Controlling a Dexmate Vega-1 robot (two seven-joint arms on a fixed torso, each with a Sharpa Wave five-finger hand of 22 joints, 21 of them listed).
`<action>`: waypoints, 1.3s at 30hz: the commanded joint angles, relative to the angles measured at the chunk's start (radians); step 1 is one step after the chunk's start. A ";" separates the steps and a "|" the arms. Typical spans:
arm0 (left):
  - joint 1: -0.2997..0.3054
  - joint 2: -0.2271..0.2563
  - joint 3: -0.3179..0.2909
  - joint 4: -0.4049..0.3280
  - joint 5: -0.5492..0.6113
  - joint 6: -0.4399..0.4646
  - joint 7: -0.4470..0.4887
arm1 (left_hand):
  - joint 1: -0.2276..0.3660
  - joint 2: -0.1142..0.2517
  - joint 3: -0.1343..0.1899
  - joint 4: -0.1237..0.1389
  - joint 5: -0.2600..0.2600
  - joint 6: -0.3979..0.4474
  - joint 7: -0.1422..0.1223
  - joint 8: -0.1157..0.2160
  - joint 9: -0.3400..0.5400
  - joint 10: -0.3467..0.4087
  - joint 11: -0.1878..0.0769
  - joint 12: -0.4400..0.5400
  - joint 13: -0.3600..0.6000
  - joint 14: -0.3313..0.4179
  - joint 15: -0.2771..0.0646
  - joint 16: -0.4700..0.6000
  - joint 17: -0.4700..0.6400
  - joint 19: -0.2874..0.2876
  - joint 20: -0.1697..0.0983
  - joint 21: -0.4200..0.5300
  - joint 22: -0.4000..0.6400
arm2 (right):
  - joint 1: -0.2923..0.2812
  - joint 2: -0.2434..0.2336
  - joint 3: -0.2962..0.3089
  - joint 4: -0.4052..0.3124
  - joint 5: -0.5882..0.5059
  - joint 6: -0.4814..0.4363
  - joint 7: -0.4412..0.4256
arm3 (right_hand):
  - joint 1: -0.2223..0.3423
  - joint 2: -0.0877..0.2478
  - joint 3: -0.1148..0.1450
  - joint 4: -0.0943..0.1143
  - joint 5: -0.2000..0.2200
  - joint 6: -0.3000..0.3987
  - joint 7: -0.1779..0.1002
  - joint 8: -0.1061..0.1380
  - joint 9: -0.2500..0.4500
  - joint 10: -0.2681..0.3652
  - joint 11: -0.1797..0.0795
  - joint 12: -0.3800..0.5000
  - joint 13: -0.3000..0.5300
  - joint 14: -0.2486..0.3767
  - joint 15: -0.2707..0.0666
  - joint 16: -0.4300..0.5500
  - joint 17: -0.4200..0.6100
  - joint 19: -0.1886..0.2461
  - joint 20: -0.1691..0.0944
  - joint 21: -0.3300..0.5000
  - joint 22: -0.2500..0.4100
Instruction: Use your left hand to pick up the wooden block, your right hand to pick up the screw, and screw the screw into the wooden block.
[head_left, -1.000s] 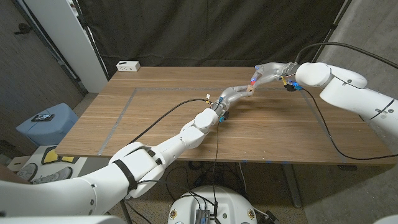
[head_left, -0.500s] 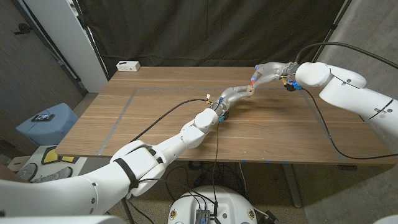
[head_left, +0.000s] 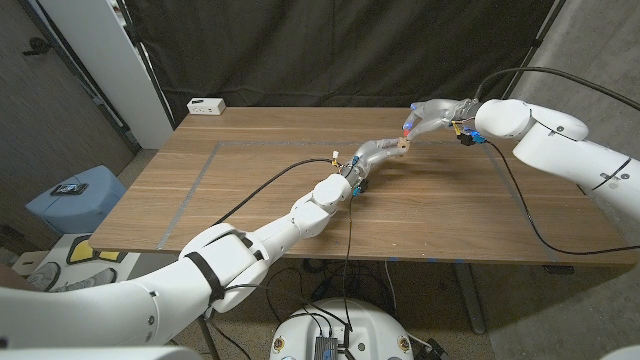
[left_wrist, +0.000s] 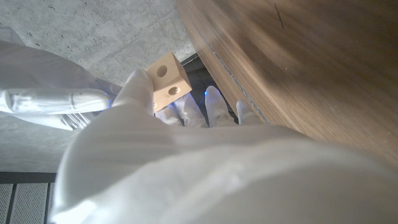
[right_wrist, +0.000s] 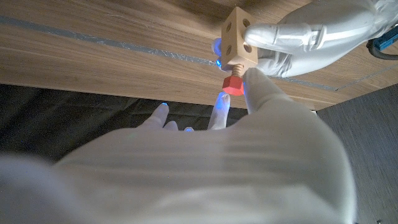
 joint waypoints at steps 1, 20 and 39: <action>-0.003 -0.002 0.000 0.007 -0.003 -0.004 -0.003 | -0.005 -0.001 0.005 -0.004 0.001 0.009 -0.007 0.007 0.004 0.005 -0.004 0.007 0.001 0.009 -0.046 -0.001 -0.001 0.002 0.000 0.009 0.003 | 0.006 0.005 -0.004 0.007 -0.006 0.001 0.001 | 0.004 0.005 0.001 0.005 -0.001 0.017 -0.003 0.009 0.004 0.003 0.002 0.002 0.006 0.004 0.003 0.007 0.003 0.005 0.004 0.000 0.002; -0.017 -0.015 -0.001 0.043 -0.005 -0.018 -0.008 | 0.007 -0.008 0.009 -0.016 0.003 0.034 -0.013 0.015 0.003 0.020 -0.005 0.011 -0.003 0.009 -0.057 -0.001 -0.002 0.003 -0.008 0.009 0.003 | 0.016 0.017 -0.011 0.021 -0.011 0.002 0.001 | -0.011 0.016 -0.007 0.016 -0.003 0.076 -0.003 0.051 0.018 0.031 0.001 0.008 0.006 0.019 0.004 0.013 0.007 0.016 0.004 0.003 0.002; -0.047 -0.044 -0.004 0.123 -0.015 -0.048 -0.019 | 0.026 -0.010 0.014 -0.024 0.004 0.050 -0.018 0.020 0.002 0.032 -0.006 0.013 -0.004 0.010 -0.066 0.001 0.000 0.003 -0.011 0.009 0.003 | 0.038 0.034 -0.026 0.050 -0.018 0.010 0.012 | -0.048 0.032 -0.020 0.035 -0.004 0.103 -0.017 0.081 0.035 0.055 0.004 0.013 0.006 0.034 0.010 0.019 0.012 0.028 0.007 0.005 0.002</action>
